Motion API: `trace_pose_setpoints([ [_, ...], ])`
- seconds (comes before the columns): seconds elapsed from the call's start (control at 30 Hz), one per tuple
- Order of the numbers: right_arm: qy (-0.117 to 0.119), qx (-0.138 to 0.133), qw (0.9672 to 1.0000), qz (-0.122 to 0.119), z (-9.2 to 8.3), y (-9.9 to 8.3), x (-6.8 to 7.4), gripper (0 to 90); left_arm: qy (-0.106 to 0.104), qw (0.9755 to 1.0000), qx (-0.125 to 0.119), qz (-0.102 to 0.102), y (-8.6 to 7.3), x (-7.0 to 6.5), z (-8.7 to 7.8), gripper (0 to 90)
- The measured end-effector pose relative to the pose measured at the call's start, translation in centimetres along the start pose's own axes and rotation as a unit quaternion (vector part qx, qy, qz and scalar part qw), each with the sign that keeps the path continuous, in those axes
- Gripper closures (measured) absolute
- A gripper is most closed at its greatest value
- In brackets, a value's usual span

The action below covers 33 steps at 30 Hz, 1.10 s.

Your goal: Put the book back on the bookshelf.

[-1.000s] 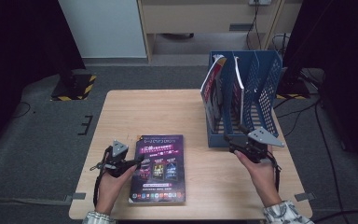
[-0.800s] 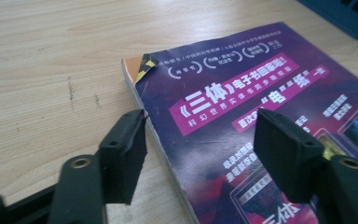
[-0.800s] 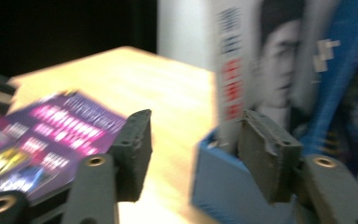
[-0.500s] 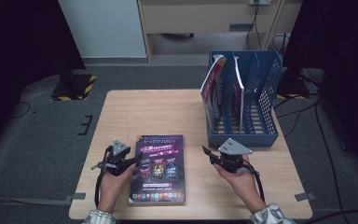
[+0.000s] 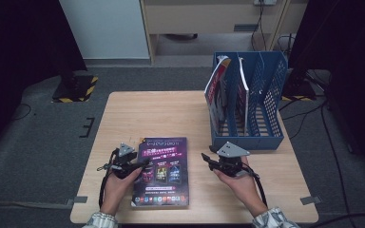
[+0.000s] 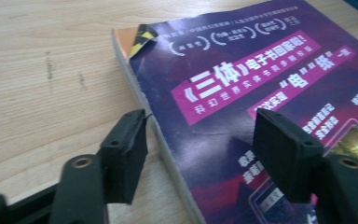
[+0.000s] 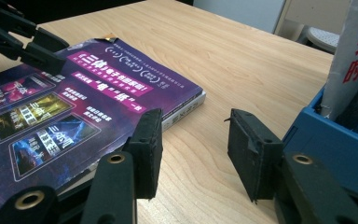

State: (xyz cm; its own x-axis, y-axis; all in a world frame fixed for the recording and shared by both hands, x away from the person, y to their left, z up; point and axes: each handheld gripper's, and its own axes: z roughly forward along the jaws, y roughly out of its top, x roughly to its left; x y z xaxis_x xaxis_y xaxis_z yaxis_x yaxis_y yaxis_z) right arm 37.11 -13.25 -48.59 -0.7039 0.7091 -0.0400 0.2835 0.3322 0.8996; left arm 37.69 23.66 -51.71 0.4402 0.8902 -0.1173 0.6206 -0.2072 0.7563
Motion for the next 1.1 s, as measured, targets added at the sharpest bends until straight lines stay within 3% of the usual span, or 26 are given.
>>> trace_pose_setpoints([
  [0.1,0.003,0.007,1.0,0.003,0.1,-0.2,0.0,53.3,-0.002,1.0,0.003,-0.007,0.1,0.0,0.0,37.7],
  [0.3,0.012,0.012,0.9998,0.005,0.1,-0.4,0.1,50.9,-0.002,0.9999,0.012,0.01,0.3,-0.1,-0.1,39.7],
  [0.47,0.032,0.028,0.9991,0.004,0.8,-0.5,0.6,44.2,0.006,0.9993,0.013,0.035,0.3,-0.7,-0.3,40.9],
  [0.63,0.052,0.043,0.9977,-0.004,1.5,-0.7,1.4,38.3,-0.004,0.998,0.019,0.061,0.4,-1.8,-0.2,41.9],
  [0.73,0.071,0.06,0.9956,-0.008,2.2,-1.0,2.0,33.7,-0.022,0.9973,0.018,0.068,0.5,-3.1,0.4,41.4],
  [0.8,0.084,0.07,0.994,-0.003,2.5,-1.1,2.1,29.7,-0.018,0.997,0.016,0.073,0.5,-3.4,0.4,40.7],
  [0.93,0.107,0.095,0.9896,0.02,3.3,-1.6,2.1,24.4,-0.023,0.9979,0.013,0.059,0.4,-3.2,0.5,40.0],
  [1.1,0.117,0.11,0.9862,0.038,4.1,-2.0,1.9,20.1,-0.022,0.9981,0.008,0.057,0.3,-3.2,0.5,39.5],
])
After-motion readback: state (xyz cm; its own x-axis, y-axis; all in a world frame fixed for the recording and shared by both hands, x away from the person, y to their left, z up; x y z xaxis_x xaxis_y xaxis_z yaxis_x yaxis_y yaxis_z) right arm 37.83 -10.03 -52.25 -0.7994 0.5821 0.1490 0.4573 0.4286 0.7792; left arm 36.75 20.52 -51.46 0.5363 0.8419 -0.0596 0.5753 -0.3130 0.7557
